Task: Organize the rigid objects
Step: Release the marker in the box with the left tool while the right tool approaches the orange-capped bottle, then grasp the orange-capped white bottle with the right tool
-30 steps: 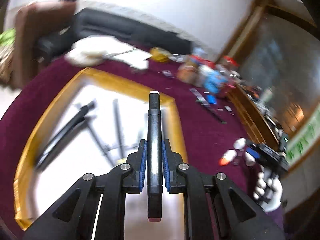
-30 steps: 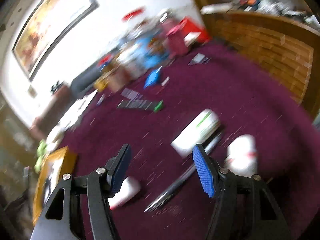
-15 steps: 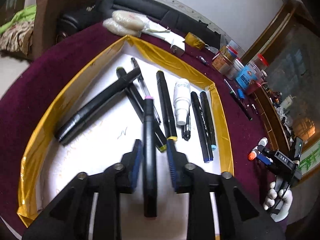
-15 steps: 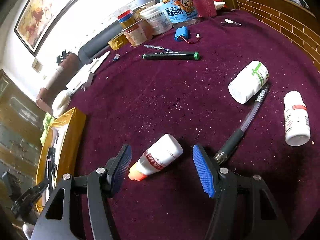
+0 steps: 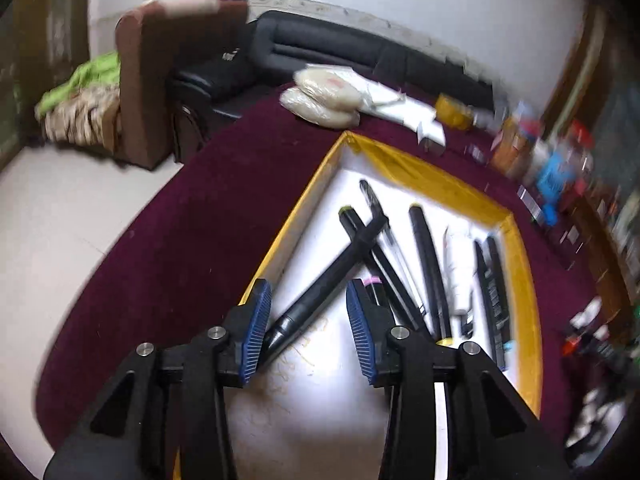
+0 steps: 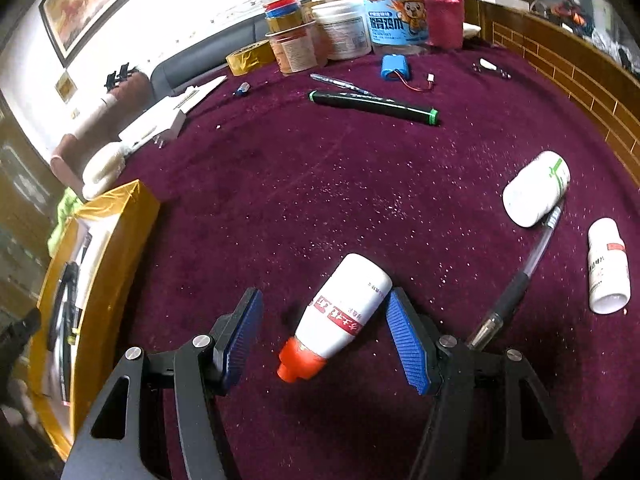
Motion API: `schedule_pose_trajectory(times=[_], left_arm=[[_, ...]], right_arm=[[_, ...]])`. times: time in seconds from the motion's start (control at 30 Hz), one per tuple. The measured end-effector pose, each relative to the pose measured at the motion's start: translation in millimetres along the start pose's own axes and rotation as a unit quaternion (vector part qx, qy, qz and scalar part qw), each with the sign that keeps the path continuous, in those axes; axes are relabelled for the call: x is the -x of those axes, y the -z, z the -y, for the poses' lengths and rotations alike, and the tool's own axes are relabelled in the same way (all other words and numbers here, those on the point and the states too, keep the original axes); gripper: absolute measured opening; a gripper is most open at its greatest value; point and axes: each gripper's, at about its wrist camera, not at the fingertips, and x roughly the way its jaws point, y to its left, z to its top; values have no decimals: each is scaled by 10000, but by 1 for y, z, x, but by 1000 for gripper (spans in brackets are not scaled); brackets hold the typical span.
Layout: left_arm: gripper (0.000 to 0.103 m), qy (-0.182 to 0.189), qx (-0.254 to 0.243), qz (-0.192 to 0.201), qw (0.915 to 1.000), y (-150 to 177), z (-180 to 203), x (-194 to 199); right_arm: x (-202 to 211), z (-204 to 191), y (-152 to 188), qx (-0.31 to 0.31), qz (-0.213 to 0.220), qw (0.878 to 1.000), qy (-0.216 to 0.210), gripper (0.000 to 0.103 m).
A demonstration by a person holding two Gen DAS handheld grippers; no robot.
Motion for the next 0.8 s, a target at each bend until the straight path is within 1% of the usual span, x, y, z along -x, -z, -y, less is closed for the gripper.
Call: schedule_pose_trajectory(times=[0.03,0.07,0.1,0.13,0.17,0.2,0.23,0.3,0.4,0.47,0.57,0.67,0.8], left_arm=[[47,-176,-285,-84,9994,0,10,-4],[47,-192,-555,-201,9981,1,20,-8],[51,-80,-669,-345,9971,3,27,-12],[51,124,-843,-416,9955,5,35,-13],[51,279,-886,-470,9946,6,38,-13],[51,570,-786,-591,9935,7,39,-13],[51,736,-641,-629,9932,7,36,-12],[51,783,-463,-528,9945,8,30,-6],[53,788,-117,-214,9966,10,15,12],[57,838,167,-57,9963,12,-1,24],[57,750,342,54,9966,14,-9,33],[57,741,334,59,9967,18,-7,35],[57,671,173,128,9975,20,7,39]], right_arm=[[0,-1,0,38,14,10000,43,58],[0,-3,1,75,28,9999,77,58],[-1,-3,2,108,40,9999,102,58],[0,-4,2,132,41,9999,103,58],[0,-4,2,153,36,9999,65,58],[1,-4,2,163,22,9998,-80,58],[2,-3,2,148,-8,9995,-279,58],[5,4,0,-19,-57,9978,-664,58],[10,19,-2,-292,5,9965,-780,58],[14,31,-3,-524,35,9956,-781,58],[16,42,-4,-702,35,9950,-715,58],[13,39,-5,-668,-16,9953,-705,58],[8,20,-4,-405,-62,9973,-613,58]])
